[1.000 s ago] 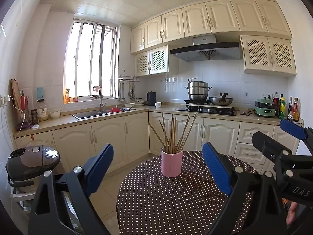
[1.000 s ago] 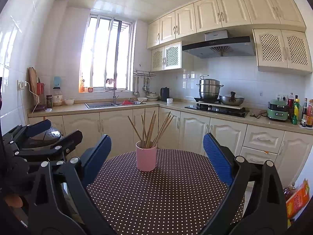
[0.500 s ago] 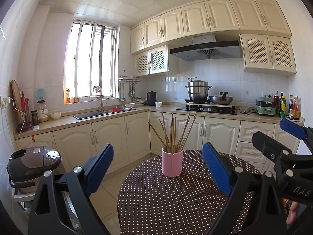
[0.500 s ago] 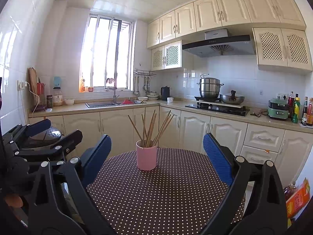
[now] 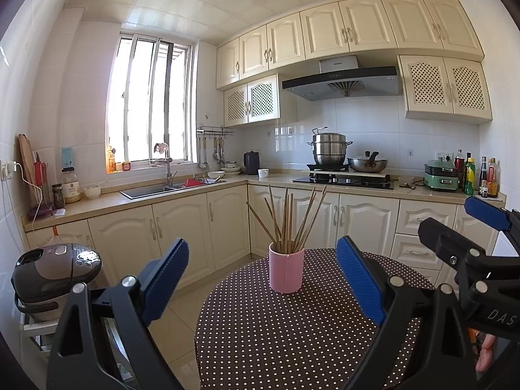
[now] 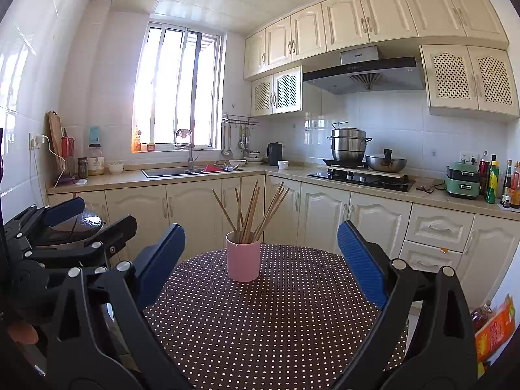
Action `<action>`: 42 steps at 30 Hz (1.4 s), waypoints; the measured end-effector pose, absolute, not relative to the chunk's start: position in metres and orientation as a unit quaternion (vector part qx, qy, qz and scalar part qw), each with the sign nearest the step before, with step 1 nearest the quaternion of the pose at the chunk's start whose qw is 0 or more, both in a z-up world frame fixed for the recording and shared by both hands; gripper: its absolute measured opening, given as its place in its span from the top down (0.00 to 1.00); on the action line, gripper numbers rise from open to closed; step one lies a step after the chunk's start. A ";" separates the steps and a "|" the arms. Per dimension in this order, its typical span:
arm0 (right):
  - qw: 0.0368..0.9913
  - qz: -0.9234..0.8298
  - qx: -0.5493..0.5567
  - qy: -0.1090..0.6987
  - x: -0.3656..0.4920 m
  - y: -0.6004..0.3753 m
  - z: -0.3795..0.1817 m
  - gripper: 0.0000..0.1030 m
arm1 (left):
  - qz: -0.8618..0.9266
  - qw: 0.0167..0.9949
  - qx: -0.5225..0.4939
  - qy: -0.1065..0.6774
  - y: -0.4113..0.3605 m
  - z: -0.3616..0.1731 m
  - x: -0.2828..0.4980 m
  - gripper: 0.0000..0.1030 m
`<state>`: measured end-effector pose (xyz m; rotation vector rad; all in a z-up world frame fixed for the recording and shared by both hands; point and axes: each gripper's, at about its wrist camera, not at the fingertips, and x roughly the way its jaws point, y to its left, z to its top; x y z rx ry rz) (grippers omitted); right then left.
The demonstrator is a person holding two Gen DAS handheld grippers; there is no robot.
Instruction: Organize utensils
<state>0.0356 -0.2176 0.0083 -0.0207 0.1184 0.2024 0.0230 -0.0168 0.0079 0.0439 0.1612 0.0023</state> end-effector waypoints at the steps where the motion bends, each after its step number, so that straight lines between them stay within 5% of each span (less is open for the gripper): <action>1: 0.993 0.101 -0.010 0.059 0.035 -0.217 0.008 0.10 | 0.001 0.996 0.022 0.081 -0.017 0.008 0.023 0.12; 42: 0.993 0.101 -0.006 0.067 0.042 -0.222 0.002 0.10 | 0.005 0.996 0.030 0.087 -0.016 0.002 0.034 0.12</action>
